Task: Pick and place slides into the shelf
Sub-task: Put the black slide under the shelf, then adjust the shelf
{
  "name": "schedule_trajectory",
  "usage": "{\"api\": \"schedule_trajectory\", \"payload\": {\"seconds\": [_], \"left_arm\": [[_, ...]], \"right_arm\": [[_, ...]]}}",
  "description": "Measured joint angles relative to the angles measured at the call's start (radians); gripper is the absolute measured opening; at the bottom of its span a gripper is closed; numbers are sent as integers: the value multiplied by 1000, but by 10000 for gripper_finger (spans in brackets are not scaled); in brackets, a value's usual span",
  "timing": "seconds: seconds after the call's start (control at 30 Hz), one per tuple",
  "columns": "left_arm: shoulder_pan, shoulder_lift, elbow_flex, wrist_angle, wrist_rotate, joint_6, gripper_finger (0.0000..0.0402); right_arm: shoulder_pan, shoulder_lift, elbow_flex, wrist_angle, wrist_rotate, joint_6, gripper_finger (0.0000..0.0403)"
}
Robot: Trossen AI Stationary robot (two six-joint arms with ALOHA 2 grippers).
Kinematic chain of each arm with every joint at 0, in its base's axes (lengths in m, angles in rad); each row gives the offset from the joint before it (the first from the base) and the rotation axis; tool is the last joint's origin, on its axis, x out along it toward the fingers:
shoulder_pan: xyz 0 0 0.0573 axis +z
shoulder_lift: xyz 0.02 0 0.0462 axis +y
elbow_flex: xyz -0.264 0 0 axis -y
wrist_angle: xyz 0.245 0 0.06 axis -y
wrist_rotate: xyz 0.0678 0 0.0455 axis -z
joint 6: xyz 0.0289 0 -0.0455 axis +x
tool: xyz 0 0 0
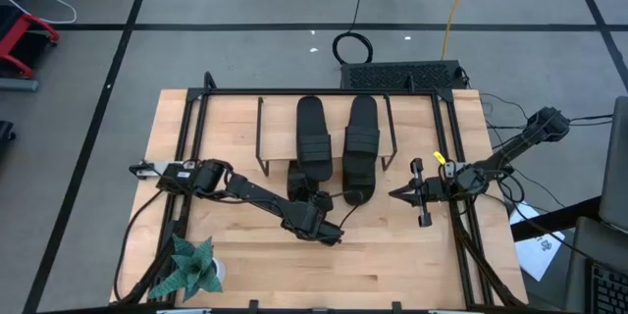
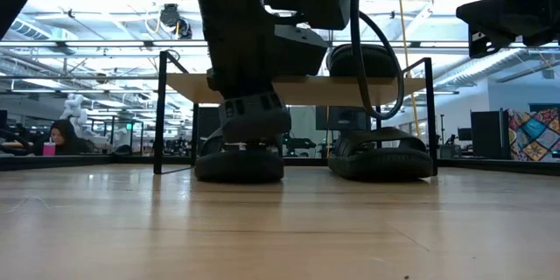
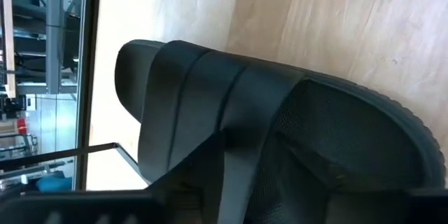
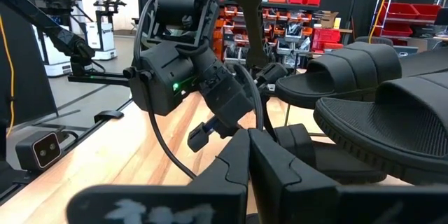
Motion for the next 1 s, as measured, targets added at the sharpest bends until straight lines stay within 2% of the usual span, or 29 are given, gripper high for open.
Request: {"api": "schedule_trajectory", "payload": {"seconds": [0.37,0.6,0.73,0.83,0.9,1.0], "left_arm": [[-9,0,24,-53,62,50,212],[-41,2,168,-106,102,79,238],[-71,2,276,-108,217,142,233],[-113,2,352,-119,273,224,215],[-147,2,402,-153,291,275,193],[-196,2,475,-218,259,278,139]], "right_arm": [[0,0,0,0,0,0,0],[0,0,0,0,0,0,0],[0,0,0,0,0,0,0],[0,0,0,0,-15,0,0],[0,0,0,0,-46,0,0],[0,0,0,0,-57,1,0]]}}
